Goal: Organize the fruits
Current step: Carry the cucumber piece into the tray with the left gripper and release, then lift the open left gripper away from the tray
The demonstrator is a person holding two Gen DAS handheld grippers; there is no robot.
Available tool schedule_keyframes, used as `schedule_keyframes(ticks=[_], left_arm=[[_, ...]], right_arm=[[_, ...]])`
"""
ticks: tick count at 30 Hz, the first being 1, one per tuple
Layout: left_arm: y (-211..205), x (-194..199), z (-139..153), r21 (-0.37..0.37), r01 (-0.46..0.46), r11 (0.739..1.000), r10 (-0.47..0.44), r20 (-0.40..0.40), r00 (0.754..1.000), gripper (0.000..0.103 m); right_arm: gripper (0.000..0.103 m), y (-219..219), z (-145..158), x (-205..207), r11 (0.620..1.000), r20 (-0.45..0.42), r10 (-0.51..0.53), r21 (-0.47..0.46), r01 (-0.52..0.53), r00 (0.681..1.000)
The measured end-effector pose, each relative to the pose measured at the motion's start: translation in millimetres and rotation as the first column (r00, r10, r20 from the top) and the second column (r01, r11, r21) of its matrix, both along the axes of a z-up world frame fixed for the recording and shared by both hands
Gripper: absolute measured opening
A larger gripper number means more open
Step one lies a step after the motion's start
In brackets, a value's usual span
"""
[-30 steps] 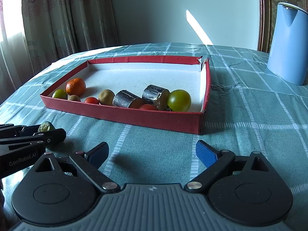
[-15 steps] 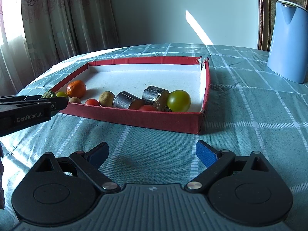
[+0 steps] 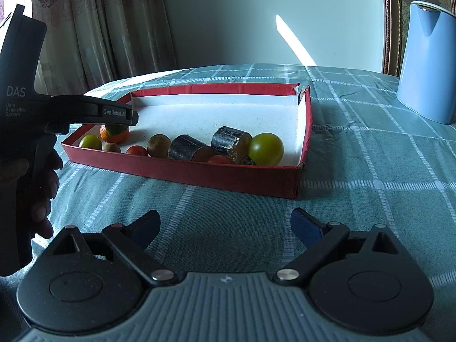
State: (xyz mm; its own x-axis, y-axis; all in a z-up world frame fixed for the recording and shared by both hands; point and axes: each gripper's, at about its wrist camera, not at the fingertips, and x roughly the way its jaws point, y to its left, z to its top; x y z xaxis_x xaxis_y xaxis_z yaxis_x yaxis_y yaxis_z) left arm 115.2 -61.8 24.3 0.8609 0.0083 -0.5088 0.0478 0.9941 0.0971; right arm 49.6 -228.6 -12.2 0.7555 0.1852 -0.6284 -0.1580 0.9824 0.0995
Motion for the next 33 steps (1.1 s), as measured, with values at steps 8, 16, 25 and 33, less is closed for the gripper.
schedule_keyframes(ticks=[8,16,25,33], left_arm=[[-9,-10,-4,0.048,-0.004,0.999,0.003,0.024,1.0,0.078],[-8,-38,5,0.003,-0.005,1.0,0.005,0.029,1.0,0.1],[-7,-77,11,-0.033,-0.006,0.999,0.007,0.024,1.0,0.103],[8,-93,2,-0.055,-0.027,0.998,0.026,-0.016,1.0,0.103]], right_arm=[[0.099,1,1,-1,1.0,0.0,0.001,-0.002,-0.001,1.0],[0.099,-1,1,-1,1.0,0.0,0.0,0.01,0.0,1.0],[0.099,-5,4,-2,0.993,0.009,-0.116,0.013,0.116,0.993],[0.099,9,5,-6,0.994,0.016,-0.108,-0.01,0.108,0.994]])
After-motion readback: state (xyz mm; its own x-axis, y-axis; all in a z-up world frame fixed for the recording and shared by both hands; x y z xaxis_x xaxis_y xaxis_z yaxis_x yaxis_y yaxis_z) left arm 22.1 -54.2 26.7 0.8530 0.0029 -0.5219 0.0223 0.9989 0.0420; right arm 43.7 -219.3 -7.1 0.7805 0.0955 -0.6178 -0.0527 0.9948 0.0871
